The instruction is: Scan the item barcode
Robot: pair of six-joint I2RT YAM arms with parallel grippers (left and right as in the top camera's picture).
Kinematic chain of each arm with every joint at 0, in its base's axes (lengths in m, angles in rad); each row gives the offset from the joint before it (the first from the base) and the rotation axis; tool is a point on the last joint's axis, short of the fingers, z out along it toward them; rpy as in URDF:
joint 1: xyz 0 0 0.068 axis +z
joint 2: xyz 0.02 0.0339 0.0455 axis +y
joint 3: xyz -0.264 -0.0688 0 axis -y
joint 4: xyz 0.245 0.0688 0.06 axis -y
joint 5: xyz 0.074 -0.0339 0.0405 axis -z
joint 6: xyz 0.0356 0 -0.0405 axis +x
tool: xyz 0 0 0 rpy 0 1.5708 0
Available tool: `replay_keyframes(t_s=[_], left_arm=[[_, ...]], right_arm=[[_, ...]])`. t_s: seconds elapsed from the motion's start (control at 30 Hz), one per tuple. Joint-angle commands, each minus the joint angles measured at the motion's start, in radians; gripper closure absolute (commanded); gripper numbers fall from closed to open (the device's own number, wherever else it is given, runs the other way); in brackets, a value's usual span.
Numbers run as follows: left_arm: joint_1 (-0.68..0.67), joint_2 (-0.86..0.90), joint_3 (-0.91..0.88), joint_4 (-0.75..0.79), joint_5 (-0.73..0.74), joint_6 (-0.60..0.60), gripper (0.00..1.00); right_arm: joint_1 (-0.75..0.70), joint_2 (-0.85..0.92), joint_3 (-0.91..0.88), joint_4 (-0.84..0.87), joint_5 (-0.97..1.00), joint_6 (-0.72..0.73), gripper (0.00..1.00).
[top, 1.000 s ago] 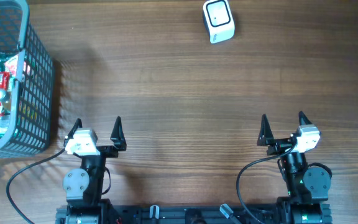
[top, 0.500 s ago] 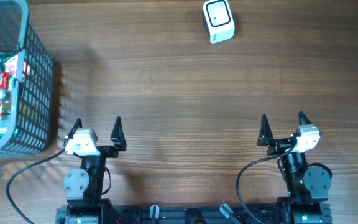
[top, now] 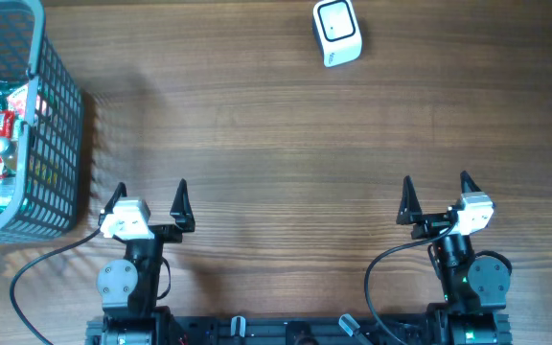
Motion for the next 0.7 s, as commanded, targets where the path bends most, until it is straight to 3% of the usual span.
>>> replay_keyframes(t_s=[0.0, 0.67], left_arm=[[-0.001, -0.006, -0.003, -0.008, -0.013, 0.005, 0.00], [-0.001, -0.006, -0.003, 0.000, -0.031, 0.006, 0.00]], right_arm=[[-0.002, 0.001, -0.001, 0.003, -0.009, -0.014, 0.00], [-0.002, 0.001, -0.001, 0.003, -0.009, -0.014, 0.00]])
